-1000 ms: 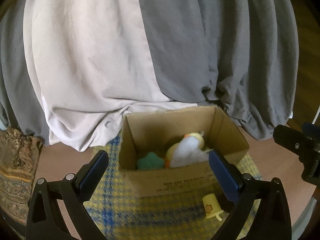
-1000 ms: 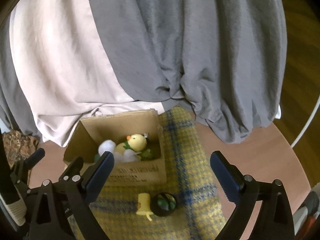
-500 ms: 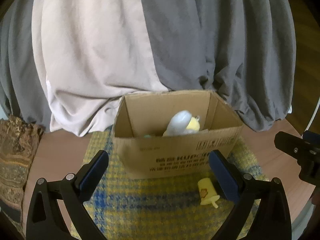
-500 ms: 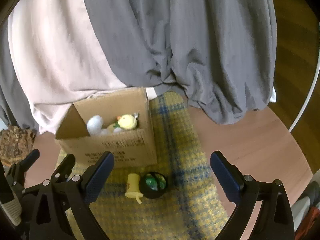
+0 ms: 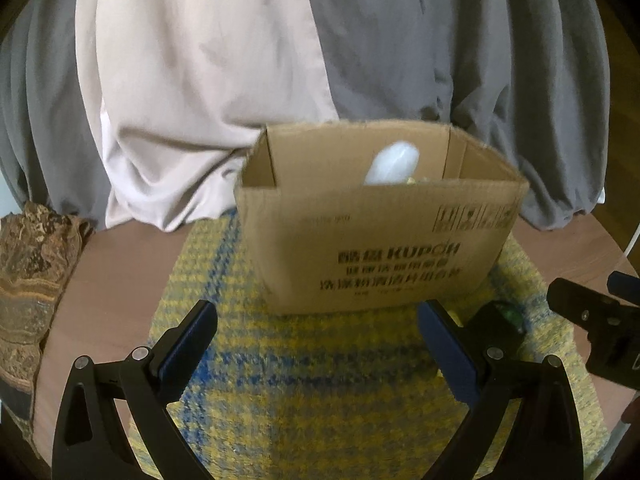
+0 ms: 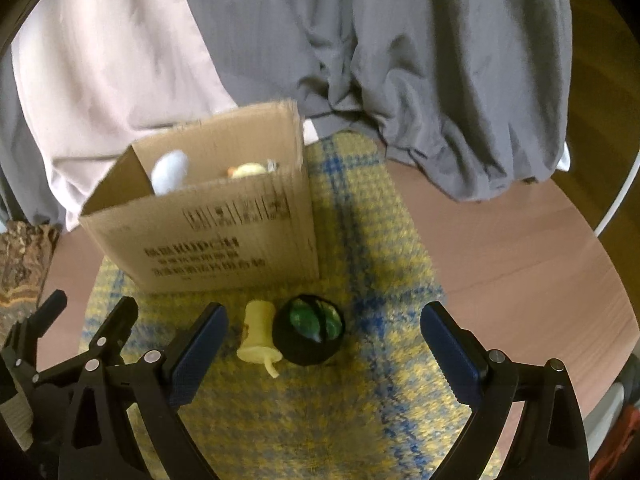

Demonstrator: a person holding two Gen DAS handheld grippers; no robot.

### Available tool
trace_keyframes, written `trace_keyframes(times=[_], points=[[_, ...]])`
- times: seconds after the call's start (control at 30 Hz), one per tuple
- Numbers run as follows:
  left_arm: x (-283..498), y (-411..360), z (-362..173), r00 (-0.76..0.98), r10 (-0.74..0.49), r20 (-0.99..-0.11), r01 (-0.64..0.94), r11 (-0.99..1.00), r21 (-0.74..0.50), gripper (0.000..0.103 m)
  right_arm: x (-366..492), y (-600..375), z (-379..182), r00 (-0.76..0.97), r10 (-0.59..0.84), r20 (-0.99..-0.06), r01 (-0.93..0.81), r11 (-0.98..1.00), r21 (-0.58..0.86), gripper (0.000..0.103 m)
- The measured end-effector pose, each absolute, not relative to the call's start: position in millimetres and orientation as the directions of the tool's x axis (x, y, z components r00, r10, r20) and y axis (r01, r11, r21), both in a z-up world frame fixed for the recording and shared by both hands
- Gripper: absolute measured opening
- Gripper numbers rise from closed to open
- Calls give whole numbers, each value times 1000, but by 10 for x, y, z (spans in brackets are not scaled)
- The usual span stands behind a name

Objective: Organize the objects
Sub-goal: 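Withdraw both open tools from the box toward the bottle and black ball, then close the right tool on the black ball while the left tool closes on the yellow bottle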

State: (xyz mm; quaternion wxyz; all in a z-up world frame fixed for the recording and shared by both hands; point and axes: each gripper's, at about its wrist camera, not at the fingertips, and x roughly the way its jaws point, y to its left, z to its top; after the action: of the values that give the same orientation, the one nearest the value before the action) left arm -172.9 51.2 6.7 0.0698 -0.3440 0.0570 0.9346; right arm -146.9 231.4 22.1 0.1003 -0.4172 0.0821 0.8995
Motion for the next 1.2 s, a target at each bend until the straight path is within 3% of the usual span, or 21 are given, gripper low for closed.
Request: trace_keyframes(times=[0.73,0.83,1.0,1.2], points=[[-1880,480,-432,-696,52,-716,-161,-983,85,102,-1754,2297,-432,-549,32,-835,-234,-965,117,95],[-1893,487,-455,-694,51,-718,-162,-983,87,102,-1806,2270,-493,-537,15,-844,-220,-968,123,86],[-1895,482,-472,-692,47,-721,-163,-982,93,102,-1845,2270,-558,-528,-5,-849,-216,-966,140,60],[-1871,548,-467,-691,54,-721,-175,-980,95,102,-1777,2318,-537,-538,-5,-843,-223,-963,148,58]])
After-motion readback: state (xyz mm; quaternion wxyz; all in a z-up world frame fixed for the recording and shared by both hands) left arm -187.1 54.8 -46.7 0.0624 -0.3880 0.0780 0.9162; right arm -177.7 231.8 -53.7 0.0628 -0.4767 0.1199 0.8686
